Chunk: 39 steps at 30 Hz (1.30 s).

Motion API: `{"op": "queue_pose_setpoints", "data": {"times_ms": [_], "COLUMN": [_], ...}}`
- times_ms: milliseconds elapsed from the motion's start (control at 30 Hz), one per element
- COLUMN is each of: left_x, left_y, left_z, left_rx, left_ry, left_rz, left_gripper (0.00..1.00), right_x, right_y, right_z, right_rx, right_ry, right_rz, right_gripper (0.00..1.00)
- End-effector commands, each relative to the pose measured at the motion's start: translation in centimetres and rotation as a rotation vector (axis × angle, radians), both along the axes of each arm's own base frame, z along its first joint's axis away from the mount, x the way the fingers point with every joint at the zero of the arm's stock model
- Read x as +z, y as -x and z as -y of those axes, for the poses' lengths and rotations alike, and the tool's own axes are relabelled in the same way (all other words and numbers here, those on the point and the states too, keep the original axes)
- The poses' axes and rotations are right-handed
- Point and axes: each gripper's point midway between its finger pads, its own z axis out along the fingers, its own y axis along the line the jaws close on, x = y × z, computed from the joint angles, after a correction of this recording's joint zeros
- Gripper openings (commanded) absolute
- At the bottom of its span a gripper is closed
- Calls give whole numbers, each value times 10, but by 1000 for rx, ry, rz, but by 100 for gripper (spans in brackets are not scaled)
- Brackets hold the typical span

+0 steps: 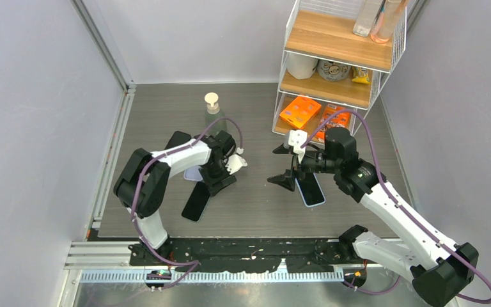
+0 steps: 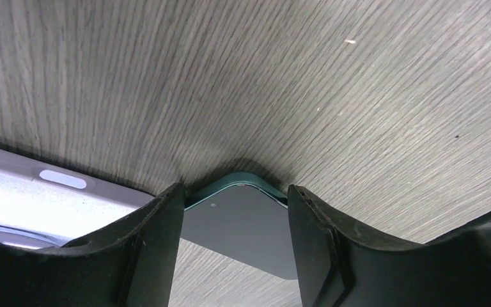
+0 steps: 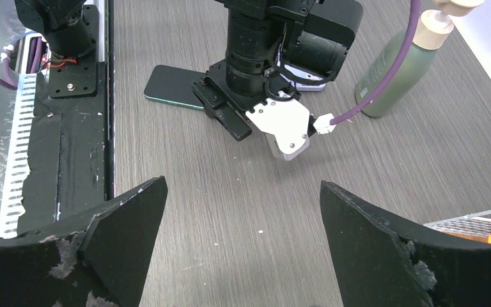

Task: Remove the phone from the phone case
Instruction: Place the phone at the center of the board, then pick up the phone at the center of the board.

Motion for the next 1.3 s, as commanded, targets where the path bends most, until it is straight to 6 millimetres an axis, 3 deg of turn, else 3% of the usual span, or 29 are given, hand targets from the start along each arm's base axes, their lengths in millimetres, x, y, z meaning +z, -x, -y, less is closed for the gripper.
{"op": "queue_pose_setpoints", "data": {"times_ms": [0,333,633,933,1033,1167,1267], "left_x": [5,7,18,73,95,123,139], "left_y": [6,11,8,3,-7,-19,-24], "left_z": [-8,-30,-33,-20,-21,-29,-37], "left_rx": [-15,-19,-23,-6,49,128,183], "left_ry": [-21,-83,-72,72,124,180,217], "left_rz": [6,70,126,254,353,488,562], "left_gripper": [62,60,64,78,88,99,100], "right_x": [16,17,16,5,-6,-18,-31], "right_y": [-2,0,1,-4,-3,-15,-47], "right_z": [-2,-2,-2,2,6,22,48], "right_rx": [10,16,19,0,-7,-140,-392], "right_ry": [-43,-51,-53,-6,28,78,168], "right_rz": [47,50,49,56,44,27,-34], "right_gripper": [95,96,96,96,95,96,95]}}
